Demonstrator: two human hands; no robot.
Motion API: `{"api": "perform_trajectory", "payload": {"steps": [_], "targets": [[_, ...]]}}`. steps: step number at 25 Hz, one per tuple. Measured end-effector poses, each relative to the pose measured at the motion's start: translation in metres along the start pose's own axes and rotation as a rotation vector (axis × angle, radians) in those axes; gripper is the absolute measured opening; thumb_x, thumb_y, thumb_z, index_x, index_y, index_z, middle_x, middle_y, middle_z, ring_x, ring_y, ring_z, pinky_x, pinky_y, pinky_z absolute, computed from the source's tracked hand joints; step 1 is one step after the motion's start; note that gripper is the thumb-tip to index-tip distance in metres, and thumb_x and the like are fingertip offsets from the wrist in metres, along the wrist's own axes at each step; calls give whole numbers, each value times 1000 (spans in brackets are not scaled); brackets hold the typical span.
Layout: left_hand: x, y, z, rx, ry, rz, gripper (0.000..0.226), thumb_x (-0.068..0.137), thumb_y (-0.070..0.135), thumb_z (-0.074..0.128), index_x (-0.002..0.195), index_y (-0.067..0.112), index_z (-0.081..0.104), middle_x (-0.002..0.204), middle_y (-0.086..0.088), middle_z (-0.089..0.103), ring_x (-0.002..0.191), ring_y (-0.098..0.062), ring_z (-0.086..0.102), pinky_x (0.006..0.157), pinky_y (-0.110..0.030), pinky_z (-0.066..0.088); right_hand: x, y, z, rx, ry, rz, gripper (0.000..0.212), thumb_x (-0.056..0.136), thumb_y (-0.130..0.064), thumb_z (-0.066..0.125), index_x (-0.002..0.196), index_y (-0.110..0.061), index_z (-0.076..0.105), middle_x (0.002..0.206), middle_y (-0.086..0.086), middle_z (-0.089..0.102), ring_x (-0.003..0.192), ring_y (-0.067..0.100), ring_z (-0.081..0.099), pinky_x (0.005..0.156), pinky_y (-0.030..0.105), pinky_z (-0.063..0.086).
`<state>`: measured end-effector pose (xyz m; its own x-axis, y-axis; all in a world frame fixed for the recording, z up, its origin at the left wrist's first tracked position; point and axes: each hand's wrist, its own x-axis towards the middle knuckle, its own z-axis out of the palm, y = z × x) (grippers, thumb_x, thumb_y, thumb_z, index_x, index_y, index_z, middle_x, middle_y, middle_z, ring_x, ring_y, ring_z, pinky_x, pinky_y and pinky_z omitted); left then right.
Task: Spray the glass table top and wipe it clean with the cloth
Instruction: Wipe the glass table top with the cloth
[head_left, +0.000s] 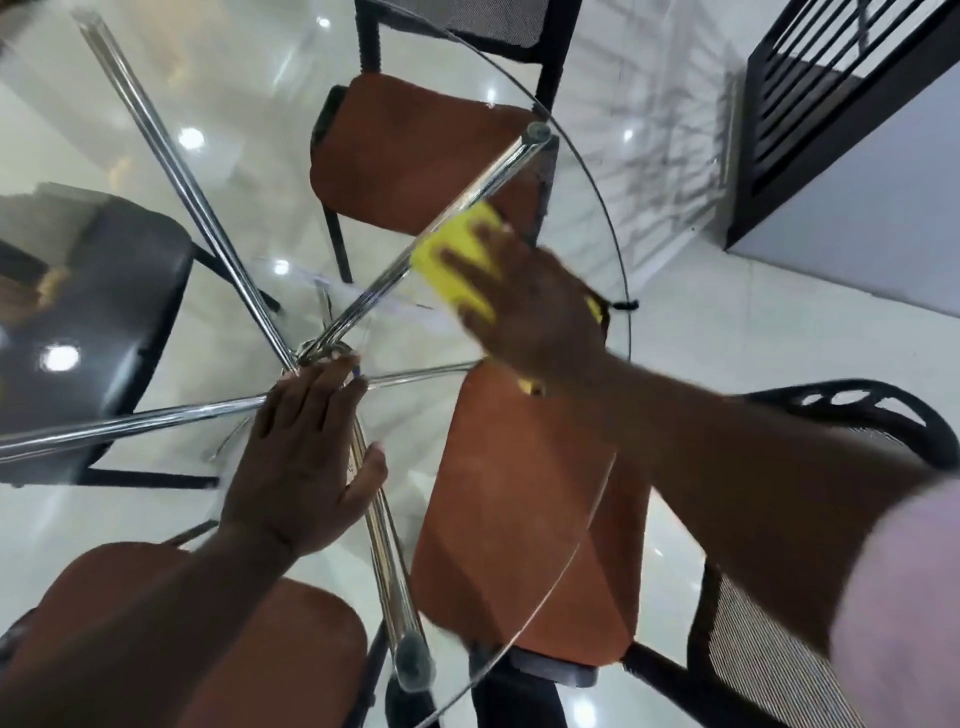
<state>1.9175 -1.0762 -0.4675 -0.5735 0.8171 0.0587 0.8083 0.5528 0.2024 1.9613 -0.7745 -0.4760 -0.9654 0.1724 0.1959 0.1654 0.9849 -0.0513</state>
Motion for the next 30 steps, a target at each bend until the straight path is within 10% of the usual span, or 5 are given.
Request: {"api": "perform_trajectory", "payload": {"steps": [6,10,17,24,30], "targets": [[84,-4,-14,46,108,-26,61,96,54,51,131,5,61,140,-14,60,127,-40,58,110,-53,43,-9,28,-10,-72,165,359,56,115,-50,36,169,-36,35,175,14,35,157,40,41,123,56,37],[153,-7,3,89,7,-81,83,96,67,46,157,11,42,170,-7,33,151,-34,39,127,-53,24,-25,37,-14,-54,62,182,58,115,-49,37,171,-36,30,178,14,27,159,41,38,124,57,36],[161,-13,7,94,21,-112,89,95,72,47,160,12,39,171,-6,32,155,-31,36,124,-54,29,219,76,36,-47,124,75,57,109,-52,38,164,-39,44,171,13,44,150,41,51,117,60,44],[160,-8,-1,38,-43,-138,88,94,72,48,157,11,44,170,-6,34,155,-31,36,123,-57,30,94,101,0,-14,90,8,57,115,-49,41,170,-36,34,178,10,31,159,36,41,122,53,41],[160,-10,2,30,-91,-162,92,94,77,44,162,16,35,174,-2,24,160,-24,25,127,-52,24,307,56,47,17,50,-60,59,107,-55,36,165,-45,40,174,8,40,155,35,46,120,59,42]]}}
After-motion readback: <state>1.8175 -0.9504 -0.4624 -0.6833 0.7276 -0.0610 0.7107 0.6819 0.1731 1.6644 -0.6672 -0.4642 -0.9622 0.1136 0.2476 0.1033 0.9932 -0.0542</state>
